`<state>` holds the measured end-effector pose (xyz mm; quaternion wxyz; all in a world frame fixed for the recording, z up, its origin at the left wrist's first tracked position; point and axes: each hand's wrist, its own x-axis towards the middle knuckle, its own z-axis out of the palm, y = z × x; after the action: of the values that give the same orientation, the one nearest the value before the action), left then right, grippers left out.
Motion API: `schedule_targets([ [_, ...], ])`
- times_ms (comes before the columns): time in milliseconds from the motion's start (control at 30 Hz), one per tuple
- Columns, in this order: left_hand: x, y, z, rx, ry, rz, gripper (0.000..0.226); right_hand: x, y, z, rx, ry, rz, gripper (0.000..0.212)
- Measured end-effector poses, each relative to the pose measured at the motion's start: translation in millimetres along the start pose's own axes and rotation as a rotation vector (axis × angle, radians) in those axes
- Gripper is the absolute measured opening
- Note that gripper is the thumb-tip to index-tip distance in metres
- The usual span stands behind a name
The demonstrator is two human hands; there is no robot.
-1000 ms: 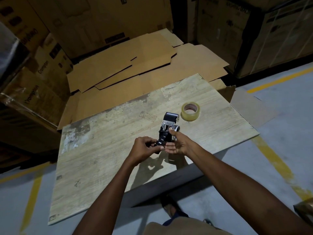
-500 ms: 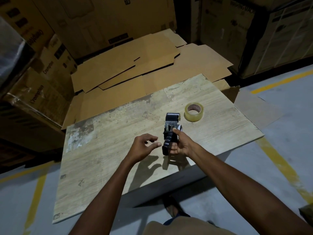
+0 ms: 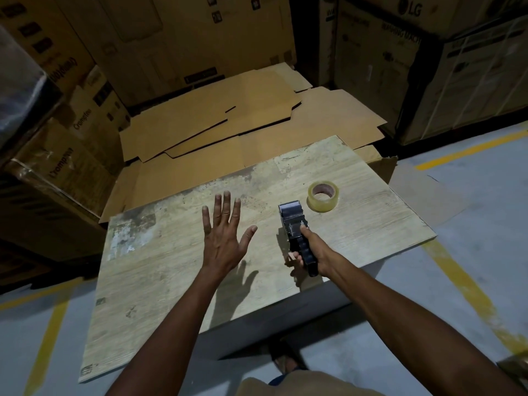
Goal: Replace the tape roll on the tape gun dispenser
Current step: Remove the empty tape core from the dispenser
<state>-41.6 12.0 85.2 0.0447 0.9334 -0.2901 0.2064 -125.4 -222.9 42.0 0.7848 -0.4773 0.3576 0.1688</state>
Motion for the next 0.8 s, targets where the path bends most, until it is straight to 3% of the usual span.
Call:
schedule_targets([
  [167,9.5,7.9,-1.6,-0.051,-0.03,0.032,0.079,-6.3,-2.0,-9.5,-0.135,-0.018,0.048,0.052],
  [267,10.6,14.5,-0.1,-0.258,-0.034,0.003,0.063,-19.8,0.3,-11.4,-0.247,-0.008,-0.004,0.051],
  [433,15.5,29.6,-7.7,-0.697,0.033,-0.097,0.025,-47.1,-5.0,-10.8,-0.375,-0.011,-0.307,0.058],
  [500,16.7,39.3,-15.8,-0.892,-0.025,-0.215,0.016,-59.2,-9.5,-5.9,-0.374,0.004,-0.397,0.051],
  [633,17.5,46.7,-22.1,-1.112,-0.091,-0.403,0.022,-67.5,-14.4,0.1,-0.542,0.221,-0.515,0.068],
  [800,17.1,37.1,-19.8,-0.912,-0.015,-0.356,0.041,-77.3,-24.6,2.0,-0.994,0.54,-0.709,0.076],
])
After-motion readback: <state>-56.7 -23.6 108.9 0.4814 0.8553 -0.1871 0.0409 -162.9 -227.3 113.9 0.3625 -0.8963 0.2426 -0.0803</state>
